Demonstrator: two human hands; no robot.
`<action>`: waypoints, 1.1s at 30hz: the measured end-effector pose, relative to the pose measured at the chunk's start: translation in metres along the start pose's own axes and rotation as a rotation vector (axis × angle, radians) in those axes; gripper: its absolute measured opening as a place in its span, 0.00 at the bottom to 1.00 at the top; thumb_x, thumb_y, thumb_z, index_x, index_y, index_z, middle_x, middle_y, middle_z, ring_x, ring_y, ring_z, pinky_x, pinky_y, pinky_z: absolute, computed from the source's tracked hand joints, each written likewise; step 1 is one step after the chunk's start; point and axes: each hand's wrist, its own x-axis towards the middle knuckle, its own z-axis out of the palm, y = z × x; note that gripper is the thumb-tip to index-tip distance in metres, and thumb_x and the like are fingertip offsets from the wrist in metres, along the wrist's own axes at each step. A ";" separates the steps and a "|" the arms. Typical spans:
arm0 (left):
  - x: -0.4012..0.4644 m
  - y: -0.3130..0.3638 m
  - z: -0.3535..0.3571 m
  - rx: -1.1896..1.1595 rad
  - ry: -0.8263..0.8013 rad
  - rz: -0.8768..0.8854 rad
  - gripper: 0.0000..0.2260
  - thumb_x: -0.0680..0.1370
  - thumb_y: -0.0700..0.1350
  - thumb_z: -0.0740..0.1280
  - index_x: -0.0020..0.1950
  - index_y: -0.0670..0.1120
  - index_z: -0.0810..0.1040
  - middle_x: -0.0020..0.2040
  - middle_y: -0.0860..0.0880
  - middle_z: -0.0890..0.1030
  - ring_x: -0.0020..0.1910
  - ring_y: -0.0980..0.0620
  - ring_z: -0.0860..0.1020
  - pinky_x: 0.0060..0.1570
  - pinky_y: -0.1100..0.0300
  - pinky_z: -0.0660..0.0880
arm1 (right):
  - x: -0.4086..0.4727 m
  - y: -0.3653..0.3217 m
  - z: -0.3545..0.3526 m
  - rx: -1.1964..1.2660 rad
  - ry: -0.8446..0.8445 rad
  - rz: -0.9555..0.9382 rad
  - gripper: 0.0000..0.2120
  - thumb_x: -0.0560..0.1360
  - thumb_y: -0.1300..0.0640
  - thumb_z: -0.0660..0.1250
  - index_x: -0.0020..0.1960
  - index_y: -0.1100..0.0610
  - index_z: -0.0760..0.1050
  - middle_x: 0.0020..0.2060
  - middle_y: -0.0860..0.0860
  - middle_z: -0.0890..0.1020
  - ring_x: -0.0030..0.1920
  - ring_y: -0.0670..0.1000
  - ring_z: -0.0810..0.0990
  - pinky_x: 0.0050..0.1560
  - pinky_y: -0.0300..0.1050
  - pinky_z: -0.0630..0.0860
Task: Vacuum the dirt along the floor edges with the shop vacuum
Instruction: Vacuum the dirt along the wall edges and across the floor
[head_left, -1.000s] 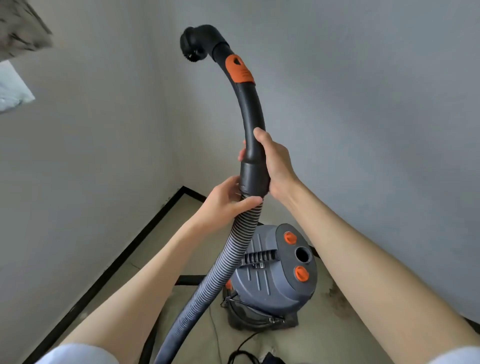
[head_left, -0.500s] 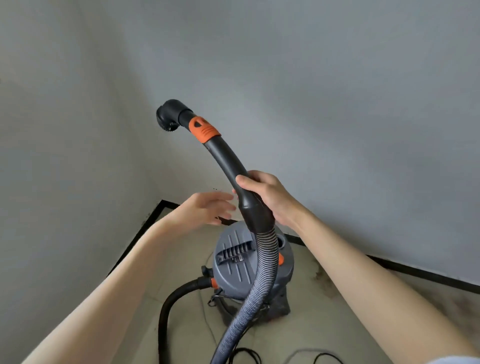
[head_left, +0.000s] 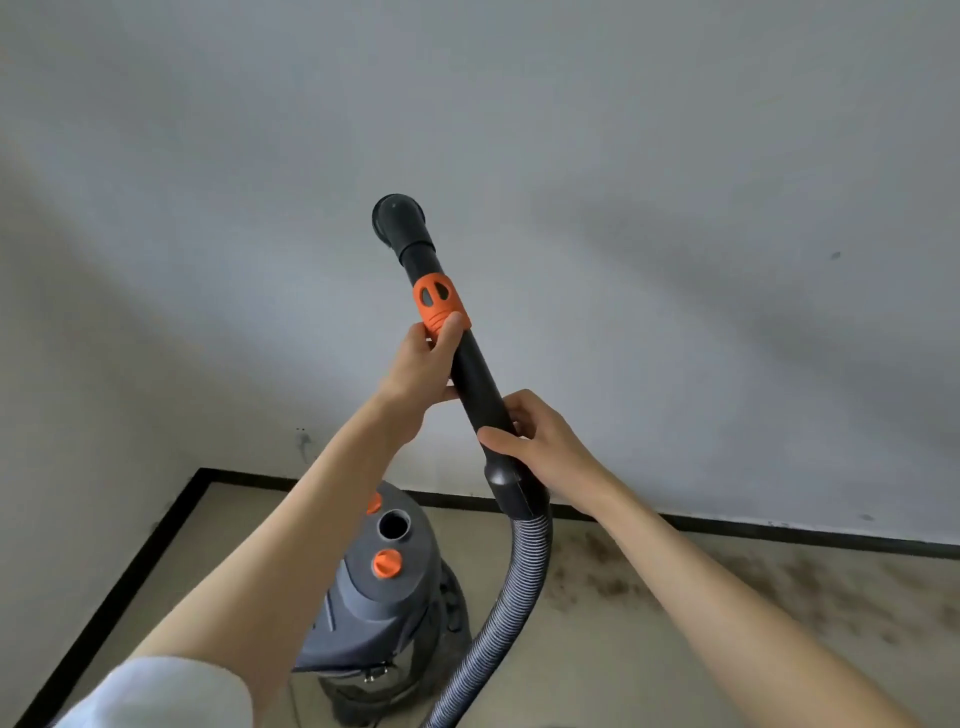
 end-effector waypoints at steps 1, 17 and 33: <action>-0.001 0.002 0.024 0.008 -0.020 0.030 0.14 0.81 0.51 0.58 0.59 0.42 0.69 0.51 0.45 0.76 0.50 0.49 0.78 0.42 0.59 0.78 | -0.005 0.006 -0.020 0.012 0.012 0.006 0.09 0.76 0.54 0.69 0.52 0.53 0.70 0.50 0.52 0.79 0.50 0.52 0.80 0.48 0.41 0.76; 0.017 -0.031 0.197 0.230 -0.312 0.083 0.10 0.81 0.51 0.58 0.56 0.46 0.72 0.54 0.42 0.78 0.54 0.45 0.78 0.51 0.59 0.75 | -0.033 0.102 -0.145 0.039 0.064 0.153 0.06 0.80 0.51 0.63 0.52 0.53 0.70 0.45 0.47 0.78 0.45 0.46 0.79 0.40 0.31 0.72; 0.147 -0.124 0.242 0.040 -0.119 -0.299 0.17 0.80 0.57 0.57 0.58 0.45 0.72 0.56 0.41 0.79 0.55 0.44 0.78 0.55 0.48 0.77 | 0.086 0.195 -0.194 -0.146 -0.162 0.327 0.14 0.79 0.46 0.63 0.56 0.55 0.71 0.46 0.46 0.79 0.46 0.46 0.78 0.40 0.35 0.70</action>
